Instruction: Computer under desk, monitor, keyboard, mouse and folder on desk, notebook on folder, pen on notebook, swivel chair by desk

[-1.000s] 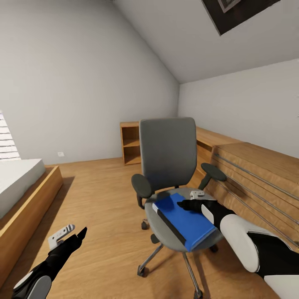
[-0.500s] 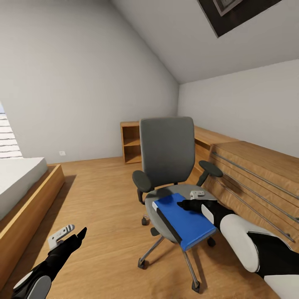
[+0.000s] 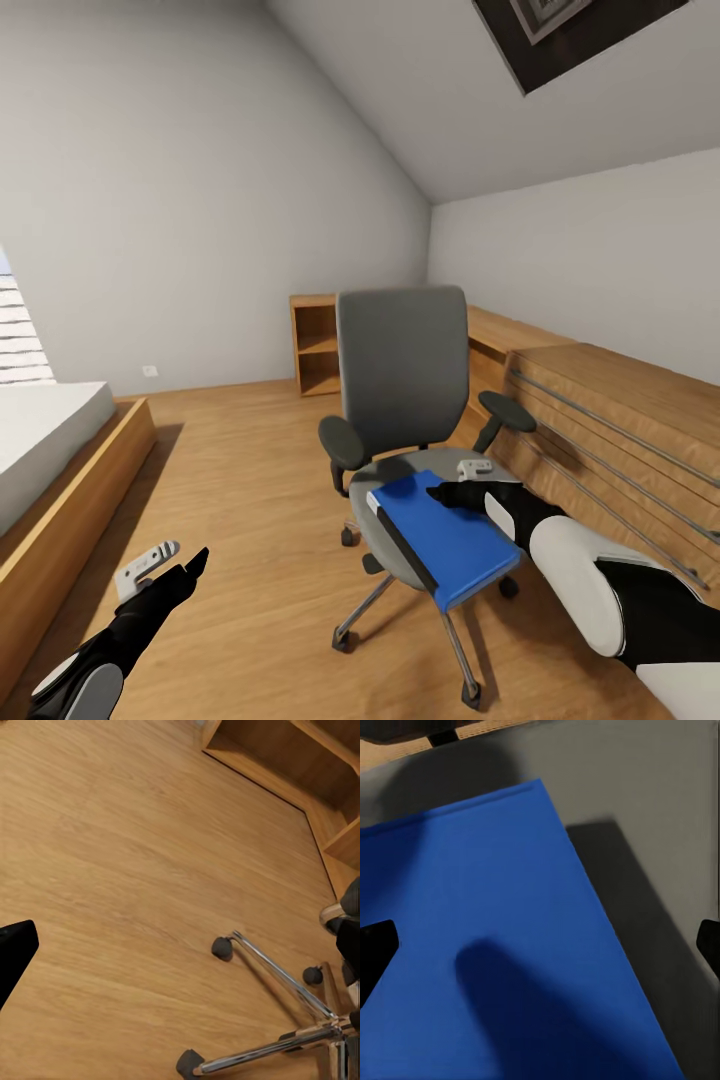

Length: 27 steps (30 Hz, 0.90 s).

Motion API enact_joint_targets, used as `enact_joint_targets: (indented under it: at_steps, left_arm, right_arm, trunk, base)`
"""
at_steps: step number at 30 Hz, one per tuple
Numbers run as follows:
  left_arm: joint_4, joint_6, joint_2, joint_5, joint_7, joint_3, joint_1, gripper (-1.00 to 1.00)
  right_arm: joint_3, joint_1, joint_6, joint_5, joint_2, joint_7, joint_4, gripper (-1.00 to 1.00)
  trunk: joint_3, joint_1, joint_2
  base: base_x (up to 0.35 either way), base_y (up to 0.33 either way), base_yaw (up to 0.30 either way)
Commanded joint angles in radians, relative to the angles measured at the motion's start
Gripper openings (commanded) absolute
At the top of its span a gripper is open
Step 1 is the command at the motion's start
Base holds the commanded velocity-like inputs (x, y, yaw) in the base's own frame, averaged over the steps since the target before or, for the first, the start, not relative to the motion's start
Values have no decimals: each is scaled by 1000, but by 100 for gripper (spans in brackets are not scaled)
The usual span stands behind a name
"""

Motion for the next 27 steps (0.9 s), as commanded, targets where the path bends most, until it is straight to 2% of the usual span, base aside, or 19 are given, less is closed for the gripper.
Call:
enact_joint_targets:
  at_steps: [1, 21, 27]
  left_arm:
    - [-2, 4, 0, 11, 7, 0, 0, 100]
    - [-2, 2, -2, 10, 9, 0, 0, 100]
    - [-2, 2, -2, 9, 9, -1, 0, 100]
  right_arm:
    - [-8, 0, 5, 10, 0, 5, -2, 100]
    - [-8, 0, -15, 10, -1, 0, -11, 100]
    - [-9, 0, -36, 10, 18, -2, -42, 100]
  trunk:
    - [2, -4, 7]
    - [65, -81, 147]
    - [84, -104, 189]
  base:
    - [0, 0, 0]
    - [0, 0, 0]
    - [0, 0, 0]
